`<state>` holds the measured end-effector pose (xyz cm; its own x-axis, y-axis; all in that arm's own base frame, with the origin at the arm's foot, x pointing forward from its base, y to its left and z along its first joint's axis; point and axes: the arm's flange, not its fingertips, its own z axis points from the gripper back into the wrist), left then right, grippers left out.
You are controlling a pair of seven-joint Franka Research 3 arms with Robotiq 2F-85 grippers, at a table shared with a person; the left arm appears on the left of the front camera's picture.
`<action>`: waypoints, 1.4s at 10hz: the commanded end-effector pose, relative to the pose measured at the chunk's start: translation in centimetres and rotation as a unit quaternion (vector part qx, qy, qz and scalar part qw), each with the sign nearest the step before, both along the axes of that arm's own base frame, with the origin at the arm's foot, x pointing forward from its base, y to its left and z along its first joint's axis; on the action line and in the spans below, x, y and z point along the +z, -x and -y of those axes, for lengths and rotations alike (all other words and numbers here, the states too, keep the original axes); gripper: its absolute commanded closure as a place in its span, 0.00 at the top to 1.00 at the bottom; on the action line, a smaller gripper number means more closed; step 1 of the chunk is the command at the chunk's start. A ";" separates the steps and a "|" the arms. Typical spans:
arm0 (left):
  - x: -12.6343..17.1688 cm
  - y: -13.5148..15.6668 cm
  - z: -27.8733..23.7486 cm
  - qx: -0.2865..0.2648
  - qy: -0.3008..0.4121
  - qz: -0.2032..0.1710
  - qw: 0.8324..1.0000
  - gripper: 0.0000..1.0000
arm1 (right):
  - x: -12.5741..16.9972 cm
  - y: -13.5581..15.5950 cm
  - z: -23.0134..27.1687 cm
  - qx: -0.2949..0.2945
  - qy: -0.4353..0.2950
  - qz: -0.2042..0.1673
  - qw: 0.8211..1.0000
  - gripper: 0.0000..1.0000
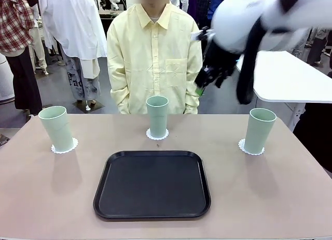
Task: Place coasters on the table and set cups on them.
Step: Take one Reusable plastic cup from the Flat Tray and place it on a coaster set by the human.
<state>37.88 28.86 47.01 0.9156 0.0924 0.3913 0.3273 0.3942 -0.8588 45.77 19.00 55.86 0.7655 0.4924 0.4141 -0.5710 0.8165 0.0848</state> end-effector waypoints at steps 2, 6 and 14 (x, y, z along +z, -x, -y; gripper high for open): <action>0.3 0.1 0.0 -0.001 0.002 0.003 1.000 1.00 | 0.2 2.2 12.6 -0.117 -0.130 -0.085 0.981 1.00; 0.3 0.1 0.0 -0.001 0.002 0.003 1.000 1.00 | -5.7 -0.4 25.4 -0.125 -0.245 -0.200 0.941 1.00; 0.3 0.1 0.0 -0.001 0.002 0.003 1.000 1.00 | -13.6 5.4 36.5 -0.132 -0.450 -0.182 0.864 1.00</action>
